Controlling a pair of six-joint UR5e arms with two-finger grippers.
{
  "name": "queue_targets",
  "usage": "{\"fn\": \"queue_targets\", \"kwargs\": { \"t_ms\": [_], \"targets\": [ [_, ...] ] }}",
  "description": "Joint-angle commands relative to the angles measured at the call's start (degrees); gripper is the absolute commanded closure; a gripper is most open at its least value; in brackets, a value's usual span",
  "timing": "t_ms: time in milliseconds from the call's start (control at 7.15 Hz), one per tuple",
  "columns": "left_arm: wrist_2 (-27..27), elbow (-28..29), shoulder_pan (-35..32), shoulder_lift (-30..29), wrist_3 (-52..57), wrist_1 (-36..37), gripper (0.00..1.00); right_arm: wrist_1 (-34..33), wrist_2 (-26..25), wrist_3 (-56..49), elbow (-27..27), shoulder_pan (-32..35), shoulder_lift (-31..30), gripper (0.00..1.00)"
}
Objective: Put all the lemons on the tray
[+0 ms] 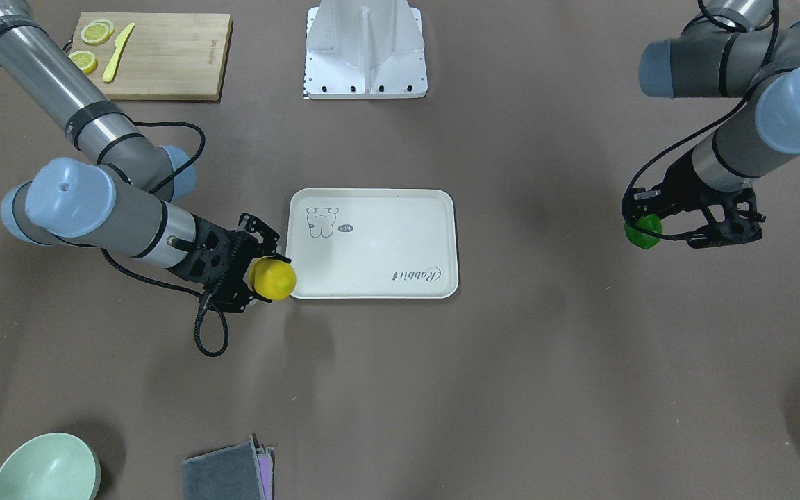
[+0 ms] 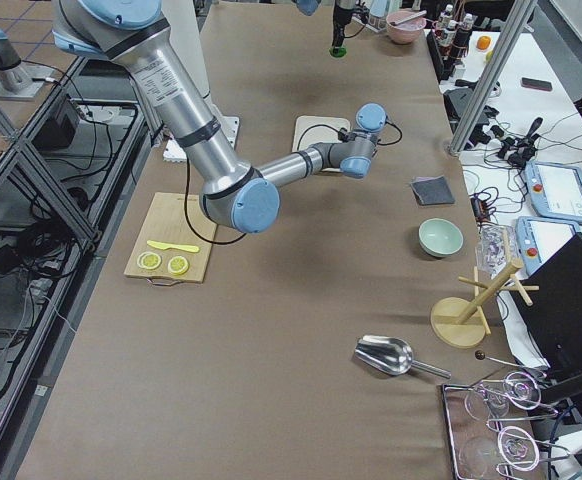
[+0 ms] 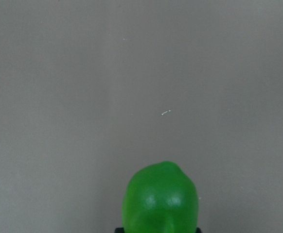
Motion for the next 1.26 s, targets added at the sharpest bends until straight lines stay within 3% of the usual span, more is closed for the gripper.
{"fn": "queue_targets", "kwargs": {
  "t_ms": [0,280,419,559,699,839,1118],
  "targets": [
    [-0.03,-2.65,-1.02,-6.84,0.13,11.06,1.00,0.90,-0.07,-0.01,-0.59,-2.32,0.67,0.69],
    [-0.38,-3.88,-0.94,-11.77,-0.91,16.01,1.00,0.47,-0.68,0.25,-0.76,-5.04,0.58,0.63],
    [-1.68,-3.97,-0.93,-13.19,-1.36,16.90,1.00,0.20,-0.68,0.25,-0.85,-5.93,0.23,0.54],
    [-2.13,-3.36,-0.24,-14.95,-6.50,16.39,1.00,0.20,-0.60,0.25,-0.85,-6.11,0.06,0.24],
    [-1.96,-1.97,1.86,-18.27,-10.38,16.39,1.00,0.11,-0.59,0.16,-0.85,-6.29,-0.03,0.08],
    [-1.70,-1.52,3.71,-19.96,-14.24,16.39,1.00,0.11,-0.59,0.25,-0.67,-6.29,0.05,0.01],
    [-0.91,0.75,7.05,-22.16,-19.00,15.08,1.00,-0.32,0.45,0.60,-0.41,-4.46,0.05,0.01]
  ]
}}
